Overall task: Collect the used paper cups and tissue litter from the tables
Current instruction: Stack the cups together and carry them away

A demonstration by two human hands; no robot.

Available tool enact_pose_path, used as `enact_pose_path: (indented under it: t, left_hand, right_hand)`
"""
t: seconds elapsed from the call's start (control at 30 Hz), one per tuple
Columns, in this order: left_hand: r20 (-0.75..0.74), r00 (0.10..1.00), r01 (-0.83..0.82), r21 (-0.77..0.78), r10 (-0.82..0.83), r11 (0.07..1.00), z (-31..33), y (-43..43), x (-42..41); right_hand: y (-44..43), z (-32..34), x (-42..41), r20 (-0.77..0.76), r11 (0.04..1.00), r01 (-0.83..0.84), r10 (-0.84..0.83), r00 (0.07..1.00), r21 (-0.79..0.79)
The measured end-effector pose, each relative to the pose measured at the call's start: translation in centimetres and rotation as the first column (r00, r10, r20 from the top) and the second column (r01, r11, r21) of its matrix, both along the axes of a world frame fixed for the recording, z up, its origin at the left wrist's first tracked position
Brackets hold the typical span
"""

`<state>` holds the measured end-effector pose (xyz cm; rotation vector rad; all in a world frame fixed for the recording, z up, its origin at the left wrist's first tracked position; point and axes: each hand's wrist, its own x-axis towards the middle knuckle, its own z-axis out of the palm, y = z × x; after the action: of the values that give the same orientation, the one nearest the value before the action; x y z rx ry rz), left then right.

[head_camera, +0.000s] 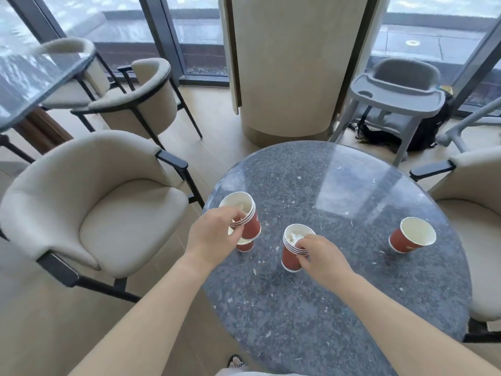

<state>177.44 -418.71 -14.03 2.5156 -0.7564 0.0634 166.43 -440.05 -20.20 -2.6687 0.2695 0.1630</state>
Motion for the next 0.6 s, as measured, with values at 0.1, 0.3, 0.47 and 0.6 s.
enact_pose_path:
  t: [0.1,0.3,0.47,0.6]
  left_hand:
    - [-0.068,0.998,-0.006,0.092,0.012,0.996,-1.4,0.0,0.4]
    - [-0.165,0.986,0.069,0.246,-0.028,0.967,-4.1,-1.3,1.0]
    - [-0.225,0.974,0.100,0.328,-0.026,0.939,-6.0,-1.7,1.2]
    - [-0.291,0.956,0.143,0.326,-0.045,0.935,-7.0,-2.6,0.5]
  right_hand:
    - [0.1,-0.1,0.2,-0.012,1.000,-0.008,0.008,1.000,-0.011]
    - [-0.2,-0.5,-0.2,-0.005,1.000,0.015,-0.015,1.000,-0.013]
    - [-1.0,-0.7,-0.8,0.011,0.999,0.044,-0.044,0.999,-0.006]
    - [-1.8,-0.7,-1.3,0.009,0.997,0.072,-0.073,0.997,0.009]
